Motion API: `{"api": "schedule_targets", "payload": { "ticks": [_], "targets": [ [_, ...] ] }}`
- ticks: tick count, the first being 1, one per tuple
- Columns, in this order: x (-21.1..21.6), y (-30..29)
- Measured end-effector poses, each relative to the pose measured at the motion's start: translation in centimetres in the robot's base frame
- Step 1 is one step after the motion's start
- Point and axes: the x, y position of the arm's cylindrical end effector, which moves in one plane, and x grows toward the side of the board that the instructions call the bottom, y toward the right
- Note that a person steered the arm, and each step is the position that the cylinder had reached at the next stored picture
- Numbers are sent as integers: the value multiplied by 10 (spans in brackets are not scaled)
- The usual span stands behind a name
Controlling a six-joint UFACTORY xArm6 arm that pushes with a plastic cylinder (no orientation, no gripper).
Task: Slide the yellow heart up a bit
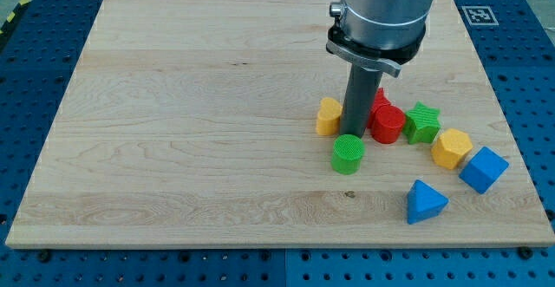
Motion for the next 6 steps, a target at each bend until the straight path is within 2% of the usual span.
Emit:
{"api": "schedule_targets", "payload": {
  "ticks": [3,4,5,6],
  "targets": [
    [-27,-17],
    [8,-18],
    [-2,-54],
    [-20,-66]
  ]
}}
